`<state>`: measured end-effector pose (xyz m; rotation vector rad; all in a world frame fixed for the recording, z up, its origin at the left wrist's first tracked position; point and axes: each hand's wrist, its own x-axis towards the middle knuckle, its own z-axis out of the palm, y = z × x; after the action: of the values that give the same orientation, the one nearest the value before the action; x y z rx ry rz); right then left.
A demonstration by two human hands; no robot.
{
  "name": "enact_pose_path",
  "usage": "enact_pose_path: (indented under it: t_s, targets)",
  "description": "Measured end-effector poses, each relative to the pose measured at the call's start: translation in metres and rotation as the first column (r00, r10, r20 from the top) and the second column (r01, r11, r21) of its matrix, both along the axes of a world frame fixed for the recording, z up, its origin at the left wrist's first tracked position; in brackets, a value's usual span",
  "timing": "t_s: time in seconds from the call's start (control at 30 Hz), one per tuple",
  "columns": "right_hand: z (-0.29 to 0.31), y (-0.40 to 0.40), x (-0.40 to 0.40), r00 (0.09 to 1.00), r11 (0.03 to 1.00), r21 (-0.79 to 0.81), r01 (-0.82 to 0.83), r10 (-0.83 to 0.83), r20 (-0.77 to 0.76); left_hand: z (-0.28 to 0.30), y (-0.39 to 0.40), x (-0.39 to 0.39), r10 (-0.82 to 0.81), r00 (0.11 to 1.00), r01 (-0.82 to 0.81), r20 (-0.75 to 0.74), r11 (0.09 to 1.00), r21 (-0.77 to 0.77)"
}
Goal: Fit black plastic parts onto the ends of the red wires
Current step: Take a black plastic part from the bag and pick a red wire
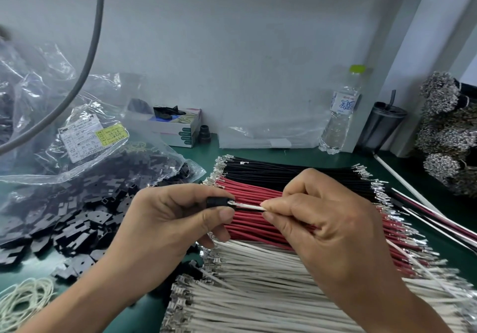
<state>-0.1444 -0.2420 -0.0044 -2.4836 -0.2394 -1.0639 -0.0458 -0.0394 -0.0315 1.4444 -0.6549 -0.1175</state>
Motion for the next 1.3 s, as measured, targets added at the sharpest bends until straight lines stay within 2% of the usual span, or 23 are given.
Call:
enact_pose_path:
  t_s: [0.17,0.33,0.5,0.67,0.87,1.13,1.3]
  targets:
    - [0.000,-0.001,0.001,0.999,0.996,-0.084,0.025,-0.021,0.046,0.001,0.002,0.000,-0.056,0.998,0.056,-0.006,0.998,0.011]
    - [-0.005,-0.002,0.003,0.987,0.963,0.235,-0.135,0.151,-0.052,0.000,0.001,0.000,-0.018,0.999,0.016,0.027,0.997,0.076]
    - [-0.009,-0.005,0.005,0.989,0.981,0.171,-0.091,0.108,-0.096,0.000,-0.002,-0.004,-0.047,0.999,0.047,0.001,0.998,0.037]
    - [-0.011,-0.002,0.007,0.975,0.942,0.296,-0.160,0.197,-0.100,0.002,-0.001,-0.004,-0.023,0.996,0.015,0.091,0.996,0.084]
    - [-0.010,0.003,0.006,0.981,0.971,0.170,-0.168,0.182,-0.069,0.002,-0.002,-0.007,-0.032,0.986,0.014,0.165,0.994,0.105]
    - [-0.004,0.010,0.007,0.986,0.977,0.141,-0.157,0.163,-0.033,-0.005,0.000,0.000,0.001,0.986,-0.010,0.166,0.999,0.051]
    - [-0.003,0.016,0.008,0.990,0.989,0.039,-0.144,0.143,0.012,-0.011,0.002,0.003,-0.023,0.978,-0.002,0.206,0.993,0.118]
